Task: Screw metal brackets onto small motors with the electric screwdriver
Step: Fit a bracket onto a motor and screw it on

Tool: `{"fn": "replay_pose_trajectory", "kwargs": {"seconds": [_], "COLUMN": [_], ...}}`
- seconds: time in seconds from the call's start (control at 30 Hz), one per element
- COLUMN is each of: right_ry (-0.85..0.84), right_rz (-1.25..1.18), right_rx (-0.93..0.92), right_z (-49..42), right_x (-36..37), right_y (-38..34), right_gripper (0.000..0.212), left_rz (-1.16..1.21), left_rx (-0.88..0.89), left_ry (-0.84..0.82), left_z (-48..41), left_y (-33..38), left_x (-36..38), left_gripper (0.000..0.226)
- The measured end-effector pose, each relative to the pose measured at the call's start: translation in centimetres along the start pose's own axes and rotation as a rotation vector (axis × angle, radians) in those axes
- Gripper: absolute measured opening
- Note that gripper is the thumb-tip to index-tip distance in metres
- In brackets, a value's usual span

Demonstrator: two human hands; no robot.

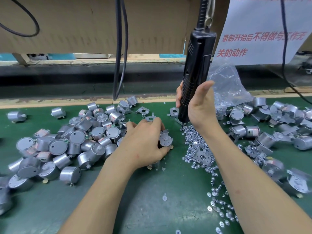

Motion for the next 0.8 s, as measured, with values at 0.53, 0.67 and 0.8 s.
{"fn": "replay_pose_trajectory", "kwargs": {"seconds": [0.53, 0.67, 0.8], "right_ry": [-0.014, -0.02, -0.016], "right_rz": [0.004, 0.004, 0.006], "right_rx": [0.013, 0.004, 0.007], "right_z": [-0.1, -0.1, -0.2], "right_x": [0.1, 0.1, 0.1], "right_y": [0.9, 1.0, 1.2], "right_gripper": [0.093, 0.09, 0.09], "left_rz": [0.034, 0.032, 0.027], "left_rx": [0.035, 0.035, 0.033], "left_ry": [0.0, -0.004, -0.013], "left_z": [0.1, 0.1, 0.1], "left_y": [0.1, 0.2, 0.2], "left_x": [0.2, 0.2, 0.2], "left_gripper": [0.037, 0.039, 0.039]}}
Point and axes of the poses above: each hand's wrist, its own z-axis away from the middle knuckle, its own x-axis out of the palm, y = z × x, the point moved 3 cm from there along -z, towards the middle knuckle, and after that the axes turned 10 degrees about y, right-handed, at the moved point
